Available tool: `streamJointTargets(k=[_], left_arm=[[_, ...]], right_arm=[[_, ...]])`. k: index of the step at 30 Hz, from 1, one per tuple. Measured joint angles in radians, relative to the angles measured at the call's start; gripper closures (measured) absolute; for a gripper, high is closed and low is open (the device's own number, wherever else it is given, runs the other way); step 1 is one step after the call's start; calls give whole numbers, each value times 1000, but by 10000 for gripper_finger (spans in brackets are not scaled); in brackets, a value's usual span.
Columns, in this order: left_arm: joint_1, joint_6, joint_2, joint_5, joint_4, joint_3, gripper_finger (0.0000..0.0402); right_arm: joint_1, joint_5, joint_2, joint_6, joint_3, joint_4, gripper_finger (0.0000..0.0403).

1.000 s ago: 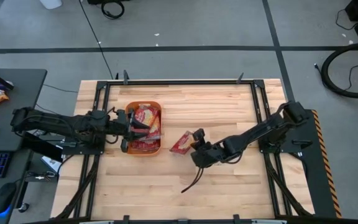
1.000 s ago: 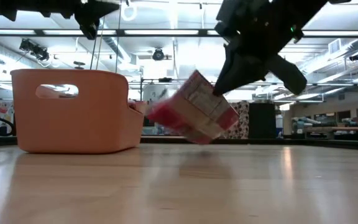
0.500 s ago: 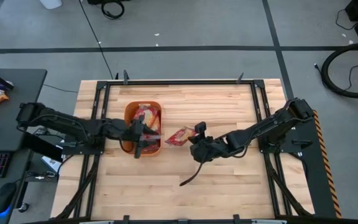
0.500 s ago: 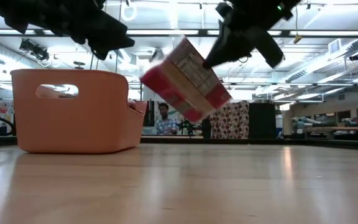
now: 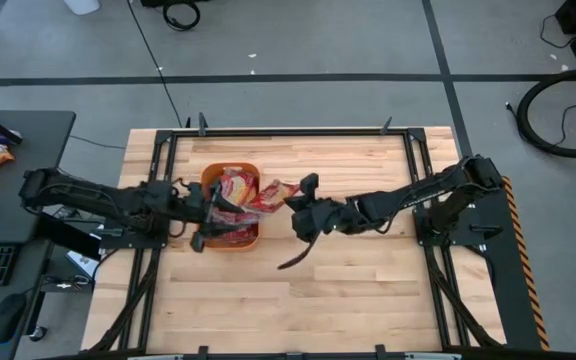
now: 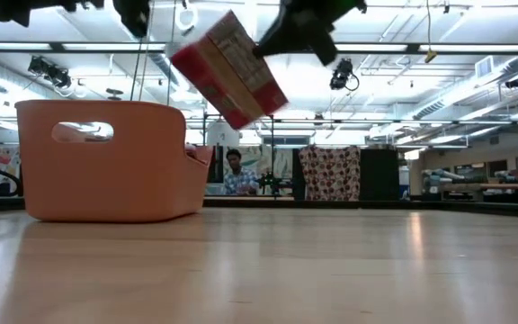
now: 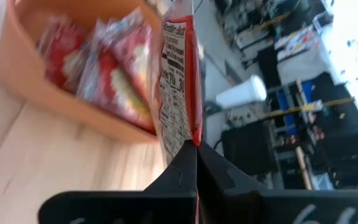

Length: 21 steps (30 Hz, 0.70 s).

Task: Sort popcorn bags into baskets
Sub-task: Put the red popcorn bag into the orange bin

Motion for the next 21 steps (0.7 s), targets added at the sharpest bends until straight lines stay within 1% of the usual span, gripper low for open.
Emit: streamJointTargets(k=[5,8,10,12,17,21], left_arm=[[0,0,-58,14,41,0,195],[0,0,-78,15,52,0,195],[0,0,-85,15,65,0,195],[0,0,-91,15,75,0,195],[0,0,-105,15,78,0,195],[0,0,-114,15,80,0,195]], right_arm=[[-54,-107,5,-96,0,134,402],[-76,-138,41,-165,3,217,402],[-87,-150,86,-213,31,241,402],[-95,-166,138,-242,75,247,402],[-136,-252,280,-312,214,256,402],[-173,-312,407,-417,330,253,402]])
